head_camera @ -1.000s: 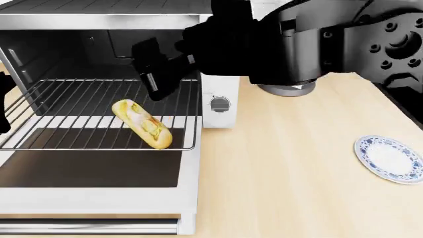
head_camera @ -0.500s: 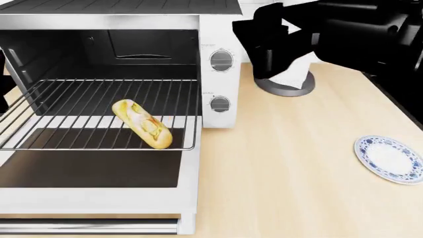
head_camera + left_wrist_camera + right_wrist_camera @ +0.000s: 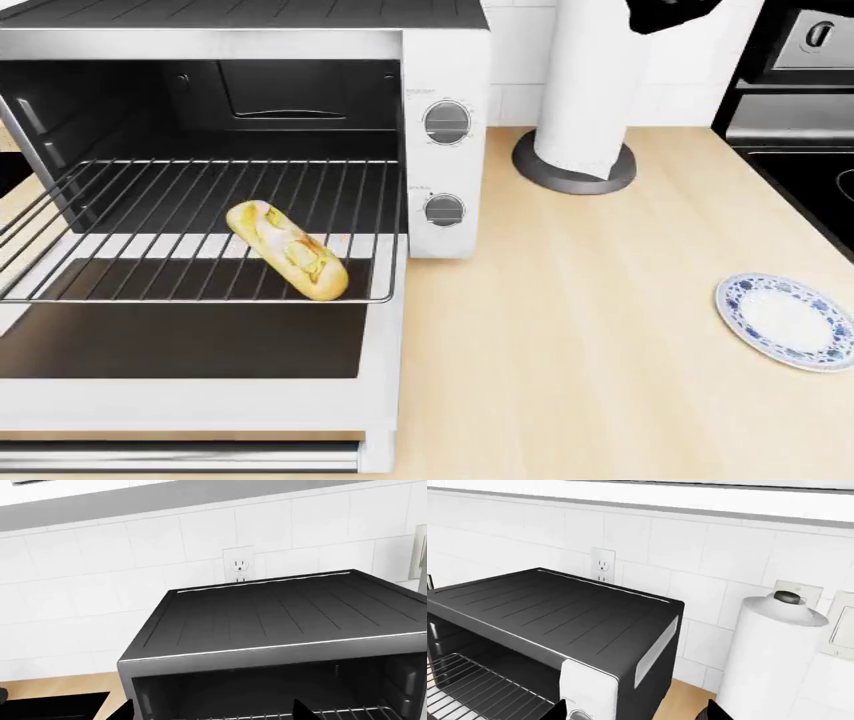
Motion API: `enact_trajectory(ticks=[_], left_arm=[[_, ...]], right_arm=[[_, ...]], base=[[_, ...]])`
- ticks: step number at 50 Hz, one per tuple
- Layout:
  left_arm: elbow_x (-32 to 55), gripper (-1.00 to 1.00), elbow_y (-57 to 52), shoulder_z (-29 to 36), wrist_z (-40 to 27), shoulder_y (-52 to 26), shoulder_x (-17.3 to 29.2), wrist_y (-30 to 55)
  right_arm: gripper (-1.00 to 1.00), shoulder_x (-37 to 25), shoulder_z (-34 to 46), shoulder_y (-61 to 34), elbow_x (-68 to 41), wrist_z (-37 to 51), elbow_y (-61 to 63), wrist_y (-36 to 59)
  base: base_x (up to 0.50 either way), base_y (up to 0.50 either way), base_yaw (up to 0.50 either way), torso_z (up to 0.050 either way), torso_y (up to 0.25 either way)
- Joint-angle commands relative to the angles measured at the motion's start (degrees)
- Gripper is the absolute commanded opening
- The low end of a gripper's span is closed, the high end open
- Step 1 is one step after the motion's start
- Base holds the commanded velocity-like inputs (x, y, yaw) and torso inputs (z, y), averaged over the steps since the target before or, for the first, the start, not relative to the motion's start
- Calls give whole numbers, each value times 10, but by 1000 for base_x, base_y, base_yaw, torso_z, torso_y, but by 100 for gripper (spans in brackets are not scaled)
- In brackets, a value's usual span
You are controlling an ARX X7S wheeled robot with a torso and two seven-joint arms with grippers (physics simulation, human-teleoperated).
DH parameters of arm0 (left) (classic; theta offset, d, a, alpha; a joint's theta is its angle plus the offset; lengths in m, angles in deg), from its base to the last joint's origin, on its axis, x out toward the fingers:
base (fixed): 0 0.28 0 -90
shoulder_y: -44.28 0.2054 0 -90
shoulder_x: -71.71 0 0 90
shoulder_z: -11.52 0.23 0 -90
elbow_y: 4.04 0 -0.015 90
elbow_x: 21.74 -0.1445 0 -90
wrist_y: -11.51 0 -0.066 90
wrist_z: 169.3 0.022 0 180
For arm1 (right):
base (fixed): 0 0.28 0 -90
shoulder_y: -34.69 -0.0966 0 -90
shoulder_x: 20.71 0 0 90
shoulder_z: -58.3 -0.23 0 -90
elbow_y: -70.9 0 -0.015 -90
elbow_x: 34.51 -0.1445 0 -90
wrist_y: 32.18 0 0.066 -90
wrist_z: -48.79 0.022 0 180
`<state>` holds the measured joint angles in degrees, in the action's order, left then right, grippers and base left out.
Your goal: Place the baguette on the rack of the toaster oven.
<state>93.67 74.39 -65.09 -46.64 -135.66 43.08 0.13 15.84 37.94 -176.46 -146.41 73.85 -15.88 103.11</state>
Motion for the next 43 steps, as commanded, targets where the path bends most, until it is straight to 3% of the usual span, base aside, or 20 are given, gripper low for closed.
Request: enact_trajectory(ticks=[1,12,14,16,17,30,32,34,38,40,43], left_arm=[[-26,100,36,38,10,-62,-28,22],[-65,100,64,63,33,-110,-62,38],[-82,100,102,81,46,-156,-79,59],[-78,100,65,67,43,-110,-69,35],[-86,100,87,79,45,-135,-82,44],[-109,100,62,69,78,-99,-67,26],[-116,100,95,88,72,-140,-88,40],[-104,100,63,75,66,-107,-69,24],[-105,100,72,83,66,-120,-74,29],[-122,100,107,98,83,-162,-87,49],[-106,100,61,84,66,-106,-71,19]], right_arm=[[100,13,-2,-11,43,-24,-41,3],[100,2,-9,15,56,-16,-15,-26],[100,1,-10,19,58,-15,-10,-30],[100,0,-12,21,60,-13,-8,-34],[100,-1,-13,22,61,-11,-8,-37],[100,-4,-24,31,71,3,-4,-61],[100,-5,-25,32,72,2,-3,-62],[100,-5,-26,33,73,2,-2,-63],[100,-5,-25,31,78,17,-1,-61],[100,-5,-28,34,71,19,-2,-64],[100,-7,-29,37,77,39,3,-74]], base=[[0,0,0,0,0],[0,0,0,0,0],[0,0,0,0,0],[0,0,0,0,0],[0,0,0,0,0],[0,0,0,0,0],[0,0,0,0,0],[0,0,0,0,0],[0,0,0,0,0],[0,0,0,0,0],[0,0,0,0,0]])
